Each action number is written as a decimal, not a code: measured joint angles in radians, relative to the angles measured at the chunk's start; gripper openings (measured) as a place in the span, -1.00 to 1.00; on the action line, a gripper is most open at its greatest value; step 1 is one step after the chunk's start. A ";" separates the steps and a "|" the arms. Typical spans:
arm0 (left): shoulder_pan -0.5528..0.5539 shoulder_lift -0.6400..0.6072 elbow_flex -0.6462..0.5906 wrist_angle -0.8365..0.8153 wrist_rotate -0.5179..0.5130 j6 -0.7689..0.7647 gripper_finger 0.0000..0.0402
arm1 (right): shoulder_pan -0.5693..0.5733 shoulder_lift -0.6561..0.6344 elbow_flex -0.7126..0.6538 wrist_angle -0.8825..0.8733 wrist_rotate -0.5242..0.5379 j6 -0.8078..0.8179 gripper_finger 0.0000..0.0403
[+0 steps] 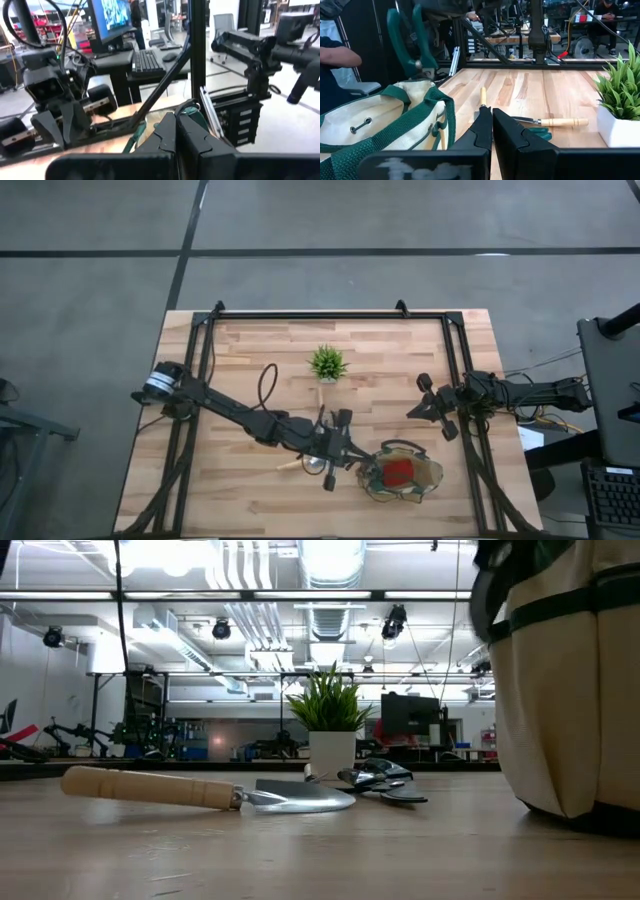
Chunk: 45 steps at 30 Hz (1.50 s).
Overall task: Pick & Place Garden tools in Gardening bag
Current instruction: Put the green shear scissors into the green gardening bag
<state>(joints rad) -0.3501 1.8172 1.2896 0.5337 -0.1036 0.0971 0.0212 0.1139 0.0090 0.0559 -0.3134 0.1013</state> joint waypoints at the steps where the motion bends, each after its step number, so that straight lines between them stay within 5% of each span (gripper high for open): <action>1: 0.000 0.000 0.000 0.006 0.000 0.000 -0.99 | 0.000 0.000 0.000 0.000 0.000 0.000 -0.96; 28: -0.009 0.031 -0.104 0.222 -0.002 -0.004 -0.98 | 0.000 0.001 0.000 0.000 0.000 0.000 -0.96; 45: -0.113 -0.003 -0.151 0.069 -0.083 0.004 -0.98 | 0.000 0.001 0.000 0.000 0.000 0.000 -0.96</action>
<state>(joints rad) -0.4635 1.8145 1.1381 0.6028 -0.1870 0.1015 0.0212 0.1146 0.0090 0.0561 -0.3134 0.1011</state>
